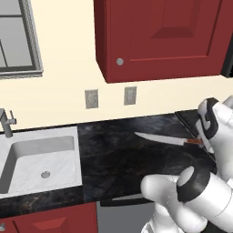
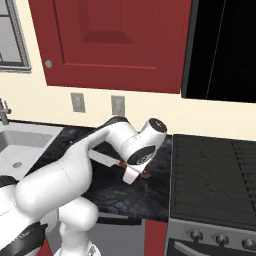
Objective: Move the cutting board and knife to the sink. Then move spray from the cabinet to the counter.
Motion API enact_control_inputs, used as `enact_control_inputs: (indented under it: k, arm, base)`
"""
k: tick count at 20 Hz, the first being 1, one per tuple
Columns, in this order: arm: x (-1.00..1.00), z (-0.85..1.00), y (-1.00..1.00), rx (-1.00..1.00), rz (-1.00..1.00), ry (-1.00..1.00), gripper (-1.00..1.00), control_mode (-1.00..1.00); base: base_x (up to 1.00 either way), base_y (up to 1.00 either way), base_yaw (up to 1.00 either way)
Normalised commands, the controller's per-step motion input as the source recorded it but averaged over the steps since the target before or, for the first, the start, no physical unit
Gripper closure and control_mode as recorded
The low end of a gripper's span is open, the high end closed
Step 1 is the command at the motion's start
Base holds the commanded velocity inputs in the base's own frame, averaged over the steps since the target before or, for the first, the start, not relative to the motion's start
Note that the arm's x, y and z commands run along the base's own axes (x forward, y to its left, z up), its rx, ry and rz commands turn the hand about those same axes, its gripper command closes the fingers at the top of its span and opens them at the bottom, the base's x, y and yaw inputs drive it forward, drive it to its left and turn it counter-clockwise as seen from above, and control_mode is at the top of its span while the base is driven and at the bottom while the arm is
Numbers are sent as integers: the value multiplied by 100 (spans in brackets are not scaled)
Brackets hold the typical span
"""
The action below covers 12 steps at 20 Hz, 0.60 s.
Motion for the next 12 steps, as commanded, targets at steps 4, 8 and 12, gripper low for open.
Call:
enact_control_inputs:
  k: [4, 8, 12]
  arm:
    - [-85, 55, 0, 0, -7, -29, 100, -100]
    - [-60, 38, 2, 0, -7, -23, 100, -100]
    - [-51, 21, 0, 0, -7, -20, 100, -100]
  base:
    - [0, 0, 0]
    - [0, 0, 0]
    - [0, 0, 0]
